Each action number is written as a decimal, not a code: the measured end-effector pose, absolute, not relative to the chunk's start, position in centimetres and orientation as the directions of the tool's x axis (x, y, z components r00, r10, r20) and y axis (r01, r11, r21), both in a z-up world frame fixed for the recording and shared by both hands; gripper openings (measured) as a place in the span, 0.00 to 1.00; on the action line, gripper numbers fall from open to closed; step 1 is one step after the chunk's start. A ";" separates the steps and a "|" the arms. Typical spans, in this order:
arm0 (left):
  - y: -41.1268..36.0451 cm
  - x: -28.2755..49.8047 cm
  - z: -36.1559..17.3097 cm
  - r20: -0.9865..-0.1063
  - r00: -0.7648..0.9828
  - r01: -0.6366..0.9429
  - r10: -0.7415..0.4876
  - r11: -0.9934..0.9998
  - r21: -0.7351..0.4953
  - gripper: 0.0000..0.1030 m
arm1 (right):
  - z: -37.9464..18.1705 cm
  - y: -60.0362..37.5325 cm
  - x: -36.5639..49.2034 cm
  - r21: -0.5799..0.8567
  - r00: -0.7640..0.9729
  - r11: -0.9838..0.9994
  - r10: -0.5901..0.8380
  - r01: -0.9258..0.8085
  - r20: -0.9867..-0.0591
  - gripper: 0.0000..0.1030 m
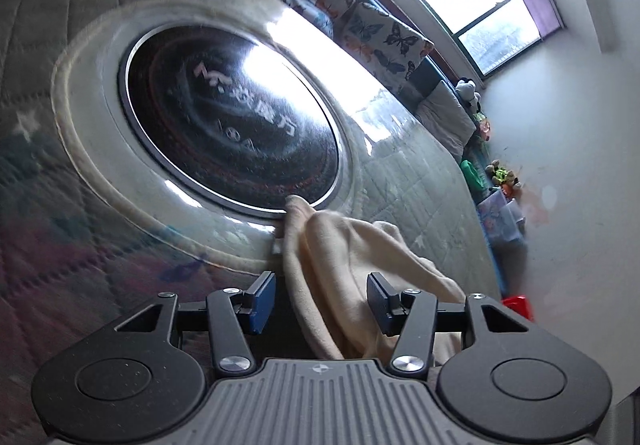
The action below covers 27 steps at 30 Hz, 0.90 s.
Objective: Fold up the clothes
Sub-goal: 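Grasp the folded sweatshirt edge with both grippers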
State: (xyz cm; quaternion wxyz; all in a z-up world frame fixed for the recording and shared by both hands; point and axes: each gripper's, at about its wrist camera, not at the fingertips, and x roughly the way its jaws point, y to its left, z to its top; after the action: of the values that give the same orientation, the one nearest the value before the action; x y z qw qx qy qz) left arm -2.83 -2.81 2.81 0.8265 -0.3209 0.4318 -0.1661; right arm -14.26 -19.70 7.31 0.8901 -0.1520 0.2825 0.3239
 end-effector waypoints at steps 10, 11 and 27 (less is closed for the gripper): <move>-3.4 -2.4 2.1 -0.598 0.560 -0.048 -0.573 0.698 -0.715 0.16 | 7.5 -21.0 -15.6 -0.042 0.611 0.728 0.541 -0.684 -0.578 0.10; -3.4 -2.4 2.0 -0.597 0.561 -0.049 -0.573 0.698 -0.715 0.15 | 7.4 -21.0 -15.6 -0.043 0.613 0.730 0.539 -0.682 -0.578 0.10; -4.1 -2.6 2.3 -0.619 0.579 -0.011 -0.531 0.754 -0.657 0.14 | 6.8 -33.2 -14.3 0.027 0.803 0.971 0.213 -0.239 -0.557 0.23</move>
State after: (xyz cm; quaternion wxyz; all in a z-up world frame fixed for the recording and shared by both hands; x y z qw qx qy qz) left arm -2.55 -4.14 2.25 0.8311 -0.3143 0.4313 -0.1563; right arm -14.33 -33.20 6.79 0.9492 -0.0224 0.2905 0.1192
